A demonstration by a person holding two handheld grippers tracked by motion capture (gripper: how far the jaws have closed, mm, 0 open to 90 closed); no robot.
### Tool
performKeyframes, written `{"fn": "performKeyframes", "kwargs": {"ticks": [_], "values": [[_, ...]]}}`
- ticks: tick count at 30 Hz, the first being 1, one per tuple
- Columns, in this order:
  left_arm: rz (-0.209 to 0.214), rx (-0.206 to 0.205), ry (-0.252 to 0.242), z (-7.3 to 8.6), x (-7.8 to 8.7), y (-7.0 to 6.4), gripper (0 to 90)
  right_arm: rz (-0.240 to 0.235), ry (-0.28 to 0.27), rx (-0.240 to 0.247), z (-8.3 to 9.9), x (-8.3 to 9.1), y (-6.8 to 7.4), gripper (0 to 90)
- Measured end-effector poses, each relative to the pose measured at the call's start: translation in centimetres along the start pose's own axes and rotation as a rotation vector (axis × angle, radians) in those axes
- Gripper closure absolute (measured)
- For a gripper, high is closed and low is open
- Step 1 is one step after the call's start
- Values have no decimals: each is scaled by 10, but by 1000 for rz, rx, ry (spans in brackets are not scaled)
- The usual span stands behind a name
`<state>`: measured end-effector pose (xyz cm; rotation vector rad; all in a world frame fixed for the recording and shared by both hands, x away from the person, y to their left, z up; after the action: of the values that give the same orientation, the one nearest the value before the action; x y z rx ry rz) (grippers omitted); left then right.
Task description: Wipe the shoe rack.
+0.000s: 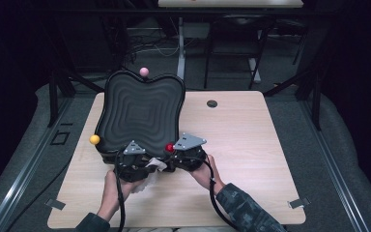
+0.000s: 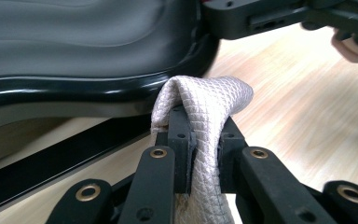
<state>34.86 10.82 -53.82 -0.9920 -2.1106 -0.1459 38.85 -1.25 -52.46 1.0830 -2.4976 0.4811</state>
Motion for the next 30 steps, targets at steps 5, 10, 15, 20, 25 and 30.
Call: {"fn": "performKeyframes", "kwargs": {"ticks": [5, 10, 15, 20, 25, 30], "values": [[6, -13, 0, -4, -10, -8, 804, 1, 1, 0, 0, 0, 0, 601], [7, -20, -6, -6, -18, -12, 804, 0, 0, -1, 0, 0, 0, 601], [16, -19, -22, -8, -23, -14, 803, 1, 0, -3, 0, 0, 0, 601], [28, -24, -38, -10, -27, -15, 799, 0, 0, -3, 0, 0, 0, 601], [27, -31, -48, -10, -27, -15, 800, 0, 0, -3, 0, 0, 0, 601], [29, -34, -51, -10, -24, -13, 802, -1, 0, -1, 0, 0, 0, 601]]}}
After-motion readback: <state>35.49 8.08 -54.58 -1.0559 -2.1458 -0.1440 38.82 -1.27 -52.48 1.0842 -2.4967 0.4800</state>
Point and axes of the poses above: each handheld gripper's, and its own axes: x roughly backward along the jaws, z roughly out of its underside, y roughly to its left, the point moved 7 cm from there along -x, roughly forward along the jaws, and after that the axes turned 4 degrees about z, right-handed, at the moved point
